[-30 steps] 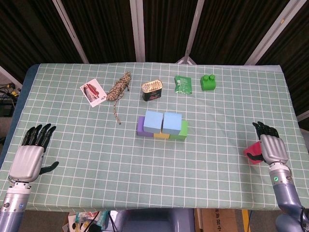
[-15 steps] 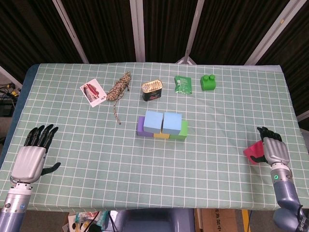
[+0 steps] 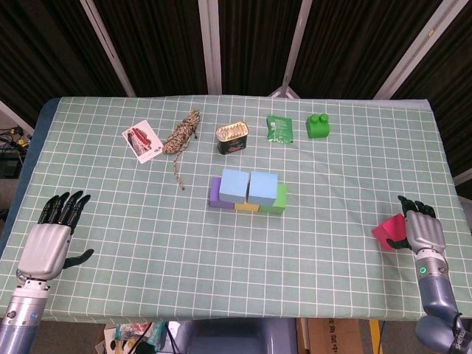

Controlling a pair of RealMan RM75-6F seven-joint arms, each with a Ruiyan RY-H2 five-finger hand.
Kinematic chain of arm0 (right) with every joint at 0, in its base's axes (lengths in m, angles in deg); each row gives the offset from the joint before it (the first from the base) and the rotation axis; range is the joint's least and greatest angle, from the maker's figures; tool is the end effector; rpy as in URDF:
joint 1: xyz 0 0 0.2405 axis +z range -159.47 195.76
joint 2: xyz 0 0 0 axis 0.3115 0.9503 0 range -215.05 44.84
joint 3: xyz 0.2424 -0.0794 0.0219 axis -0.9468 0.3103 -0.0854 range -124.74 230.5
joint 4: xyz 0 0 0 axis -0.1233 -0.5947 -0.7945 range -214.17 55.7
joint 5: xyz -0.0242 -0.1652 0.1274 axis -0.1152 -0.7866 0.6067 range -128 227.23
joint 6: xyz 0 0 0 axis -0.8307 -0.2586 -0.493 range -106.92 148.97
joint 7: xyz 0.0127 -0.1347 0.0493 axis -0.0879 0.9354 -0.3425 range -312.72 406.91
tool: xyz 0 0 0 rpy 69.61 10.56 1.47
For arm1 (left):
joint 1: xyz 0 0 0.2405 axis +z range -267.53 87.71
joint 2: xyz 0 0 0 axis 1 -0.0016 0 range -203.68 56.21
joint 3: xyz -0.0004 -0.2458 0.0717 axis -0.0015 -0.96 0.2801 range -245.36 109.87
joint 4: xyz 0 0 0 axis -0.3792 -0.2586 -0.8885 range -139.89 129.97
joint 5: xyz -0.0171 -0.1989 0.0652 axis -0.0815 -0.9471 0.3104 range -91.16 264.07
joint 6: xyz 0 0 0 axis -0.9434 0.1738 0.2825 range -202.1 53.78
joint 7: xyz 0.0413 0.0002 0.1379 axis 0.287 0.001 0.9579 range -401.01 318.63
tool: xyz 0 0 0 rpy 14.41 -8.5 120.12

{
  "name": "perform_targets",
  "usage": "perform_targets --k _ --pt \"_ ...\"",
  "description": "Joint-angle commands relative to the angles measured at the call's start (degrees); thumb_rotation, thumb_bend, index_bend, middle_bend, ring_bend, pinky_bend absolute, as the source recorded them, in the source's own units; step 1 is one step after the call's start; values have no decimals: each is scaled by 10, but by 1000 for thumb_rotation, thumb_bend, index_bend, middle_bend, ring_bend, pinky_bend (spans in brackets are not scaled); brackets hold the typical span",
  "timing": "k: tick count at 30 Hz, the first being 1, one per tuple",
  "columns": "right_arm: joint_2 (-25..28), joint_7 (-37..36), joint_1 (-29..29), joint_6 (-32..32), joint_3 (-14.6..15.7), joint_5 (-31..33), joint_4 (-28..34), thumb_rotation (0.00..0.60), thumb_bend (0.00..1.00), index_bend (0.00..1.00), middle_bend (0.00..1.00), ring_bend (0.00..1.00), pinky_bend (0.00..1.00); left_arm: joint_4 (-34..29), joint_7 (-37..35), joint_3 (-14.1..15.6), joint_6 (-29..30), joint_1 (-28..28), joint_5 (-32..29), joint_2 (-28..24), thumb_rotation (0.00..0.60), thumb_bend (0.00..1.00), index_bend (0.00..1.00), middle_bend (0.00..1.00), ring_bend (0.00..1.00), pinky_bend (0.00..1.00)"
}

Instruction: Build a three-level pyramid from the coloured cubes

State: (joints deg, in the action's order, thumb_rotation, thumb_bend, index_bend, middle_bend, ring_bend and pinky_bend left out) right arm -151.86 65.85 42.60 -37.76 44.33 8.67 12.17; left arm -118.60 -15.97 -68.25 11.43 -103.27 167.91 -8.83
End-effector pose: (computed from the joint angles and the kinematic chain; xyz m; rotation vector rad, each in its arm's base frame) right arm -0.3330 -0.2859 0.1259 1.2547 -1.2260 0.4796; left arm -0.2180 0.1996 0.1298 -1.4974 -0.8382 -0.9027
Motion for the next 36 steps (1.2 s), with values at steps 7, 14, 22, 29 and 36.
perform_targets --k 7,14,22,29,36 --pt "-9 15 4 1 2 24 -15 600 225 0 291 134 0 -4 -3 -3 -4 4 5 -2 600 89 0 31 6 49" --pt "-10 22 6 4 7 26 -15 600 225 0 411 259 0 -6 -6 -5 -9 7 8 -4 600 89 0 31 6 49" --pt "4 -4 2 17 13 -22 0 600 225 0 419 262 0 -9 -12 -9 -10 10 15 -6 600 89 0 31 7 49" --pt "46 -106 -14 38 25 -183 25 600 225 0 419 261 0 -9 -15 -11 -11 13 20 -7 600 89 0 32 6 49" --pt "63 -160 -16 27 33 -294 55 600 225 0 419 261 0 -14 -12 -13 -11 14 29 -6 600 89 0 32 7 49"
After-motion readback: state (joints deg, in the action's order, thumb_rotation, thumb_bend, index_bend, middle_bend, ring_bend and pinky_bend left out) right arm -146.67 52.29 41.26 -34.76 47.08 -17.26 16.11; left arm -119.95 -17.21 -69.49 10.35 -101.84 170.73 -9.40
